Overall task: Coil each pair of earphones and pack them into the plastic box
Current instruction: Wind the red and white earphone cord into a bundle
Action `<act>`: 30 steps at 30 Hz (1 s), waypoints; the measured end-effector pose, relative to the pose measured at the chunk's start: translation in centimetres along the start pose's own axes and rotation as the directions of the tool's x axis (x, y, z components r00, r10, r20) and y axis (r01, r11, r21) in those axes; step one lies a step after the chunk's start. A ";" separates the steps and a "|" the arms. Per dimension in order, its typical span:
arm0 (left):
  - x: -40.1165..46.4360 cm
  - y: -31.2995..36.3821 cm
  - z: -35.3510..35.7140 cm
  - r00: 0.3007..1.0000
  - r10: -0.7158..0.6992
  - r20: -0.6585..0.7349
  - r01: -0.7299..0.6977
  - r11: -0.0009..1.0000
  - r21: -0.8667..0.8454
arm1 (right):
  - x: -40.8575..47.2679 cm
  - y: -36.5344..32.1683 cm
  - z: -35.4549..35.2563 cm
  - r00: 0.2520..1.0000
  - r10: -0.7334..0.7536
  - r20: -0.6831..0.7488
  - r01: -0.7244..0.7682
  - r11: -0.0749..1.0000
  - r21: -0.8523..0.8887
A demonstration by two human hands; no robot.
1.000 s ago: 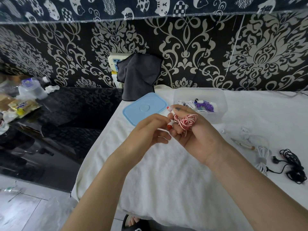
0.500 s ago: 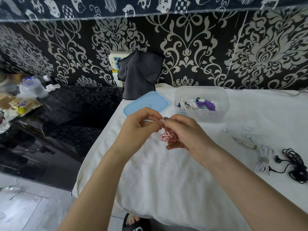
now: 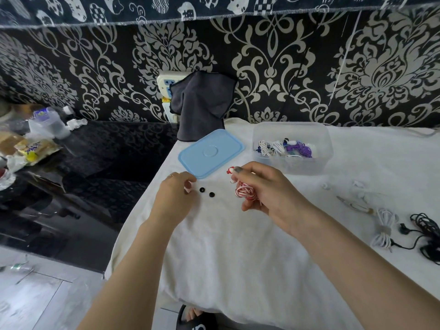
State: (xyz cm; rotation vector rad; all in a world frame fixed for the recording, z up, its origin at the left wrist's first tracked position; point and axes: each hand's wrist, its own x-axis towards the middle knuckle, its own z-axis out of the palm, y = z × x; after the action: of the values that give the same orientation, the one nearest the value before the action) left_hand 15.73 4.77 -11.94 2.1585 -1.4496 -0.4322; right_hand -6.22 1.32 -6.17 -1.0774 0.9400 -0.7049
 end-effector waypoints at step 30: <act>-3.5 8.8 -1.3 0.963 0.268 0.012 -0.230 0.849 -0.475 | -0.7 -1.1 -1.1 0.993 -0.112 -0.025 0.109 0.989 -0.101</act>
State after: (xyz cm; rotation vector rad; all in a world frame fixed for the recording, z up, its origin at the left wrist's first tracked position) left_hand 8.34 5.62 -5.96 1.5609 -1.4598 -0.6978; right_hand -7.61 1.12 -5.15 -1.2172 0.9554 -0.7736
